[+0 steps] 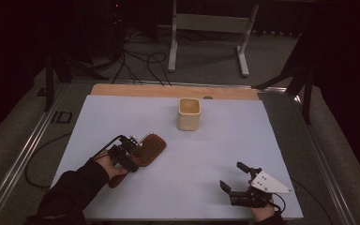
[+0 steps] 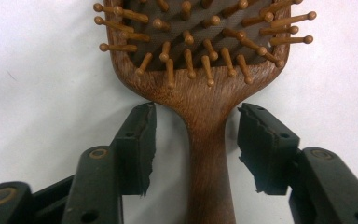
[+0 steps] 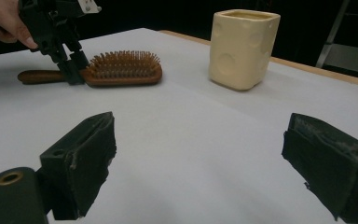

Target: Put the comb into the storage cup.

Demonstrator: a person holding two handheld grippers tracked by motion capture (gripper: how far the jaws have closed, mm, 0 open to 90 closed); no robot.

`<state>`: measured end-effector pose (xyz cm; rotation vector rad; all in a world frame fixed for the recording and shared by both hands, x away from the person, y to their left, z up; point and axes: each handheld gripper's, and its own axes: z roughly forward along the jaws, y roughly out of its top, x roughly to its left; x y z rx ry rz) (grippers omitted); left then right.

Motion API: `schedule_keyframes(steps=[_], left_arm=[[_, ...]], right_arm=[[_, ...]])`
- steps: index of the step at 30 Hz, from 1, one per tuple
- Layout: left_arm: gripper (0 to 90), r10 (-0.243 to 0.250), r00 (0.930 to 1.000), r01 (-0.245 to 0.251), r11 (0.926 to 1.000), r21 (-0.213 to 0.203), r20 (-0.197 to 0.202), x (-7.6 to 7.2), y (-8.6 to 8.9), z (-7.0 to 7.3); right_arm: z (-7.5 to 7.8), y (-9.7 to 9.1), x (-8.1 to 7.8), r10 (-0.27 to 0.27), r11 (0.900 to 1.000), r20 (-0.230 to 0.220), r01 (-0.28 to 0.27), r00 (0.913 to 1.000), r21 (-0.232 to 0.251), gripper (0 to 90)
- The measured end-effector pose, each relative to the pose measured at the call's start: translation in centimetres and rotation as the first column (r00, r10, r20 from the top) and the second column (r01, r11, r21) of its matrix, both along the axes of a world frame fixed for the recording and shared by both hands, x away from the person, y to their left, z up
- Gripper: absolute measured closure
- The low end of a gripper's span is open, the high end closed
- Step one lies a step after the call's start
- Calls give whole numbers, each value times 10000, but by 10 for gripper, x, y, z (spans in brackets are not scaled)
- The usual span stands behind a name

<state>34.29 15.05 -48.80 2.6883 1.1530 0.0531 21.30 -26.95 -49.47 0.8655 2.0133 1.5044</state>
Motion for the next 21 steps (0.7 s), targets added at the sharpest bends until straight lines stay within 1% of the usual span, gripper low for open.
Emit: schedule_keyframes(steps=[2,5,10,13,16,18,21], left_arm=[[521,-35,10000,35,10000,65,-20,0,0,0],[571,-103,9999,99,9994,318,126,-1,-3,0],[628,-111,9999,108,9986,514,54,-1,-6,0],[674,-79,10000,82,9981,605,-56,0,-8,0],[723,26,9999,-16,9983,587,-158,1,-8,0],[732,16,9997,-3,9985,545,-248,3,-7,0],[737,-7,9997,16,9992,406,-225,3,-5,0]], right_arm=[[0,0,0,4,10000,-3,-4,10000,-2,92],[0,0,0,0,10000,-13,0,10000,-1,92],[0,1,0,24,10000,-20,-24,10000,-25,92],[0,1,0,4,10000,-34,-4,10000,-35,92],[0,1,0,0,10000,-20,0,10000,-60,92],[0,1,0,12,10000,-31,-12,10000,-41,92],[0,1,0,15,10000,-39,-16,10000,-19,92]])
